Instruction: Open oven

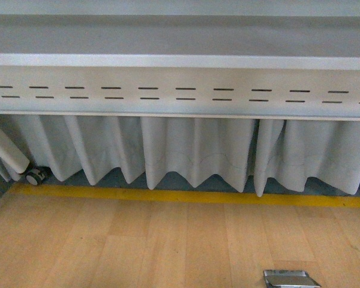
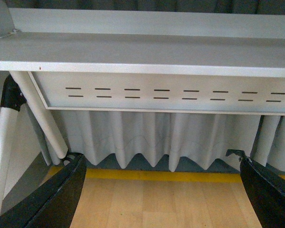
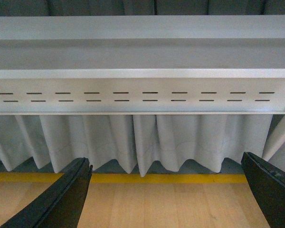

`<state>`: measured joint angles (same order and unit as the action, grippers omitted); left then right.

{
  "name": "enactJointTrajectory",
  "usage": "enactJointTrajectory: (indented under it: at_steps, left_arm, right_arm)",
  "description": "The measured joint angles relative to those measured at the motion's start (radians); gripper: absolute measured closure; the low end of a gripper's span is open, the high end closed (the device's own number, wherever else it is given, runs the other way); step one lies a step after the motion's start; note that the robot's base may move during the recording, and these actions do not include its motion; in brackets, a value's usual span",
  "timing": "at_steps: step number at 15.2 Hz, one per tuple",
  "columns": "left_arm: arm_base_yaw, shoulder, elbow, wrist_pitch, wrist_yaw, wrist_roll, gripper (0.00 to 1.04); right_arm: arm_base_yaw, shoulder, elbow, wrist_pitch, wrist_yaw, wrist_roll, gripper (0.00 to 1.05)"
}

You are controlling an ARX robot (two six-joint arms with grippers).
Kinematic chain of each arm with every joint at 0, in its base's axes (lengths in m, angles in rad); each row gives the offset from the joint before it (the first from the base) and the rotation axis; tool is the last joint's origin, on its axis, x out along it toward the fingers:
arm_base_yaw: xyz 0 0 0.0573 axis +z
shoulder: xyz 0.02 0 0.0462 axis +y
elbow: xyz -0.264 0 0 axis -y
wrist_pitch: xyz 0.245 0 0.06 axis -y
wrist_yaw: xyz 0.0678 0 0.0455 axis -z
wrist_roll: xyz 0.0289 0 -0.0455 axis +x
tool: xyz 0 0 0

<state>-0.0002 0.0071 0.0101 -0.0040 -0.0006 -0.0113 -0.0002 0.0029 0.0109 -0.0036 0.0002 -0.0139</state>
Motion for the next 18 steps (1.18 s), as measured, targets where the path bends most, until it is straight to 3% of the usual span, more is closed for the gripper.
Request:
enactJointTrajectory:
  at_steps: [18]
  left_arm:
    - [0.000, 0.000, 0.000, 0.000, 0.000, 0.000, 0.07]
  right_arm:
    - [0.000, 0.000, 0.000, 0.000, 0.000, 0.000, 0.06]
